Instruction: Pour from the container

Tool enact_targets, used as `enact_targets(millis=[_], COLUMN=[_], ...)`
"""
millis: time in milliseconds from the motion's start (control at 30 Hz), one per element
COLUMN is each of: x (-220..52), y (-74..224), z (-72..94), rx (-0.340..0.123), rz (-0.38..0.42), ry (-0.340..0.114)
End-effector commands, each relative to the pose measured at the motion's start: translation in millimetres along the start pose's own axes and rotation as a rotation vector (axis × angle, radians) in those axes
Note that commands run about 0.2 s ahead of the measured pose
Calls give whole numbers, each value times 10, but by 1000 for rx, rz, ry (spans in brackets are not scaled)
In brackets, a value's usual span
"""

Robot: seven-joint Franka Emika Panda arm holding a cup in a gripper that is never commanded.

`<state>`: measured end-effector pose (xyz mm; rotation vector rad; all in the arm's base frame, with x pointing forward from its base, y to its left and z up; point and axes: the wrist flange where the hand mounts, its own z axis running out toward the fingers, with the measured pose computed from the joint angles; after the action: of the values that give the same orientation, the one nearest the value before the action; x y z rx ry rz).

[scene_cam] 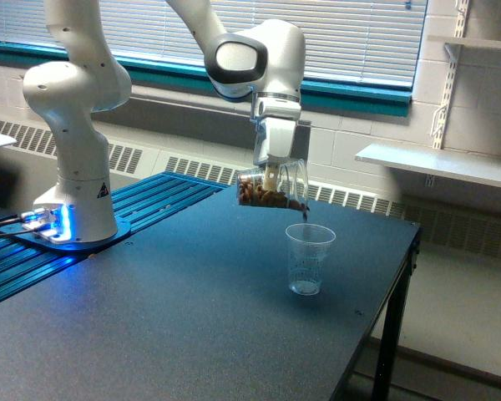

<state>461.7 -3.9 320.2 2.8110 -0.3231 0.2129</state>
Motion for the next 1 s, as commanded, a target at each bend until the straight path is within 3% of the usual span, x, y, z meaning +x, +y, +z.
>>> enact_targets(millis=[33, 1000], x=[9, 81], y=[-69, -217], z=[-21, -77], rx=[-28, -97], rz=[-9, -91], ry=[-1, -10])
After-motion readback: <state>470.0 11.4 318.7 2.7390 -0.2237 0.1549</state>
